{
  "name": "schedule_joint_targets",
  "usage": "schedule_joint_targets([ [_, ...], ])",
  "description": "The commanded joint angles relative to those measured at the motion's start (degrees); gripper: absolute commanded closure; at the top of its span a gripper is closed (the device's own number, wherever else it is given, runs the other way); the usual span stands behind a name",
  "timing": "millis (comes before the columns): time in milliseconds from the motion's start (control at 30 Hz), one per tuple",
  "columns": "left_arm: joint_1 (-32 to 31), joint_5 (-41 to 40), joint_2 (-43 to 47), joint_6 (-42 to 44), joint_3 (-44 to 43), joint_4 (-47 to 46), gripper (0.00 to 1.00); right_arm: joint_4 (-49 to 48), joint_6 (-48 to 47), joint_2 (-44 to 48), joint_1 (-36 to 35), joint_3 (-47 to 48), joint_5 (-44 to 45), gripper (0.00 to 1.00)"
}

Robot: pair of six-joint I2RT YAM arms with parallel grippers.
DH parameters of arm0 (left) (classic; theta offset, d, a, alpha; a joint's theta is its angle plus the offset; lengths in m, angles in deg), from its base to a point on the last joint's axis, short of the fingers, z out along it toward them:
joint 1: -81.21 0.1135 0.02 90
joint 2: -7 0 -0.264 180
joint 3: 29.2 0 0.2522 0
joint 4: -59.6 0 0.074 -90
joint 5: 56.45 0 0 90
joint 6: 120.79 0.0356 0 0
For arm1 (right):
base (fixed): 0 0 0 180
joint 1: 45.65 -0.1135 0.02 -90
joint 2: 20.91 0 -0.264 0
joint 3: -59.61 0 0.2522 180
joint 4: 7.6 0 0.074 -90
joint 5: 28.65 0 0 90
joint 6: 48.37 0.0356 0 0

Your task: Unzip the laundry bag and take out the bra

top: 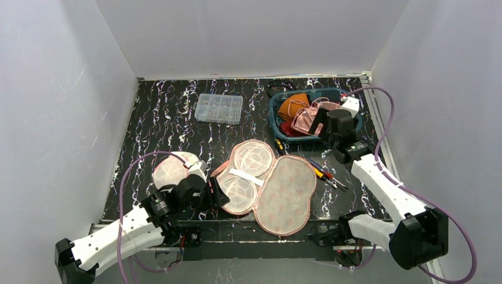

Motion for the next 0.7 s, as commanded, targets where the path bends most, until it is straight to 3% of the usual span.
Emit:
schedule_joint_targets([
  [0,-0.15,-0.07,-1.07,-0.42,0.44,0.62,0.44,-4.85,6.08,0.90,-0.02,-3.19,-4.78,0.06],
  [200,-0.16,0.27,-4.55,0.12,-0.58,-0.71,0.44,-13.62,7.38,-6.51,2.50,-2.22,-4.34,0.25],
  [333,-0.14,-0.67,-4.10,0.56,-1.18,0.19,0.44,-21.52,10.76,-12.37,8.37,-1.13,-6.16,0.42],
  [500,-0.16,-2.56,-4.15,1.43,-2.10,2.32,0.44,-18.64,7.95,-23.62,11.01,8.54,-7.11,0.46],
  [667,-0.18,-3.70,-4.86,2.11,-2.80,3.51,0.44,-17.07,8.22,-29.66,14.18,12.10,-7.49,0.49],
])
